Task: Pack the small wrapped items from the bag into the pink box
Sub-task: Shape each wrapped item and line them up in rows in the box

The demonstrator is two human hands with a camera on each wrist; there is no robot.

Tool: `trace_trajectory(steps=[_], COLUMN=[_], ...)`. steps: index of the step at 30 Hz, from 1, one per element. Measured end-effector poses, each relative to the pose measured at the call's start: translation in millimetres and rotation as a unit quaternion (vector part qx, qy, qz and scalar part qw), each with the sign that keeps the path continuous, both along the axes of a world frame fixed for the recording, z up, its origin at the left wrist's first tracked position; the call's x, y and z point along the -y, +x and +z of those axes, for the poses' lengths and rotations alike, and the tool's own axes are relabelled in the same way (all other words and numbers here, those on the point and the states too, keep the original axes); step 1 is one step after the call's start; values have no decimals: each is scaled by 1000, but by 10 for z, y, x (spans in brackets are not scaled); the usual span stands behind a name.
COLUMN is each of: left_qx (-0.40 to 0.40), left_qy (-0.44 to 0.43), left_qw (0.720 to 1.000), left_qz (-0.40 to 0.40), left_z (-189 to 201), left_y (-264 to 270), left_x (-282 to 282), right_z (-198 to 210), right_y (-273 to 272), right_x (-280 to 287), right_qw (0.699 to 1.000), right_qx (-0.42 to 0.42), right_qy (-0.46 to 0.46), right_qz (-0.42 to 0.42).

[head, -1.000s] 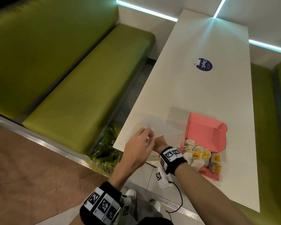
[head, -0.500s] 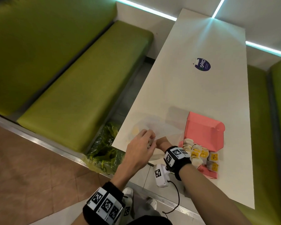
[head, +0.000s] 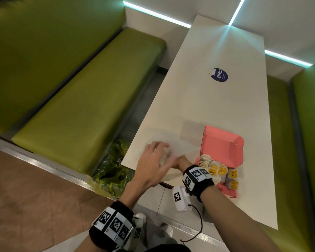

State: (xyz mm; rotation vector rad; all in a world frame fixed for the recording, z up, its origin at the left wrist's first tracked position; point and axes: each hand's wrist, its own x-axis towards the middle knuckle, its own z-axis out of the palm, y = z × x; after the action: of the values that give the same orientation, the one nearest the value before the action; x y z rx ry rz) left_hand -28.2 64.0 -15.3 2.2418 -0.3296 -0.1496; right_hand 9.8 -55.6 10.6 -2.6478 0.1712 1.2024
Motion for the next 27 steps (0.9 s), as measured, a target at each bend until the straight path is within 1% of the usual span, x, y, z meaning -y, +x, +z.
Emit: trace_trajectory(steps=[2,4,6,10,13,15,19,24,27], left_qx=[12,15,17,-3,3,7,15,9,6], left_qy=[-23,-8,42,140,208,237,270,272,271], left_qw=[1000,1000,999,989,976,969,961,961,961], left_qz=[0,0,-11,-55,-66,-62,-51,-47,-47], left_z=[-86,-229,-411,-754,-944,-1045,-1065,-983,-943], left_y=[53,127,184,222,182,154,134,104,96], left_x=[-28,-47,-56,-54,-32,-20,17,41,56], right_z=[8,22,14,-57,-171,-148,-89,-20,81], right_y=[-32,-46,-47,-41,-49,-100,-189,-244,-276], right_x=[34,85,123,205,309,358,473,596,675], right_qw=[998,993,989,989,983,980,973,959,949], right_qx=[59,99,106,86,121,138,168,196,219], right_qy=[15,61,97,93,116,123,143,175,202], right_qz=[22,13,-15,-73,-77,-72,-67,-106,-107])
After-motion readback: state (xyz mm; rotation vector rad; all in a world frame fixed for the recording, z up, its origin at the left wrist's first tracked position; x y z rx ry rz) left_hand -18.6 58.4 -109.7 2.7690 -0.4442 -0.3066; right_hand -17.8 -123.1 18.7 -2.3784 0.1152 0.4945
